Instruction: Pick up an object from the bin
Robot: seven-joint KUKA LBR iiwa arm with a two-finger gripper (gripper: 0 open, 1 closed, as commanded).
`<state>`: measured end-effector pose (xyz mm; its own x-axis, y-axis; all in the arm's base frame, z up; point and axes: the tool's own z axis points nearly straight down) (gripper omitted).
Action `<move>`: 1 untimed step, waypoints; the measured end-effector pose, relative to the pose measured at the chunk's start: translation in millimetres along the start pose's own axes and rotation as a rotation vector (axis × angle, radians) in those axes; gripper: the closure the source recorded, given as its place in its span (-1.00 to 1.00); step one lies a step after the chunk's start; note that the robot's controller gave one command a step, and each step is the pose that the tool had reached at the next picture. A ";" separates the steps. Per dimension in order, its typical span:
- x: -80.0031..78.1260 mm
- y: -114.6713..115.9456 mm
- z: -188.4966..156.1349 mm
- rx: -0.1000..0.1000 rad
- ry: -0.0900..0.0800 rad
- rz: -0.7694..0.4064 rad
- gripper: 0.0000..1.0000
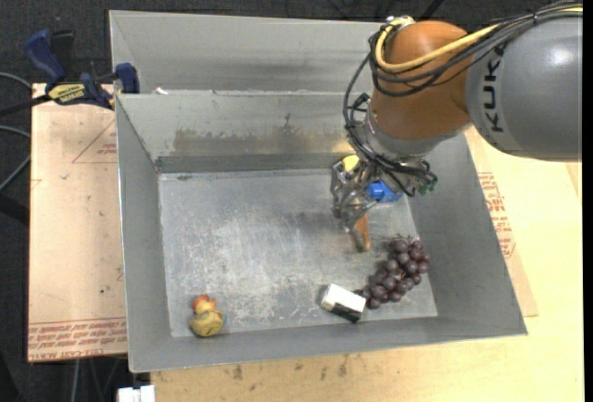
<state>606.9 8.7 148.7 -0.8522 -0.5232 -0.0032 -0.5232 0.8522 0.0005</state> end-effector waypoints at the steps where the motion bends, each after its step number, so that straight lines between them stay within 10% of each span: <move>1: 0.0 0.0 -0.1 0.000 0.000 0.000 1.00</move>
Offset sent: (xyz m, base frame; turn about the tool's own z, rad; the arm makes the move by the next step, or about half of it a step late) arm -0.0076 0.0281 0.0704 -0.0644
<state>607.0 8.6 148.8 -0.8522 -0.5233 -0.0033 -0.5233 0.8522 0.0005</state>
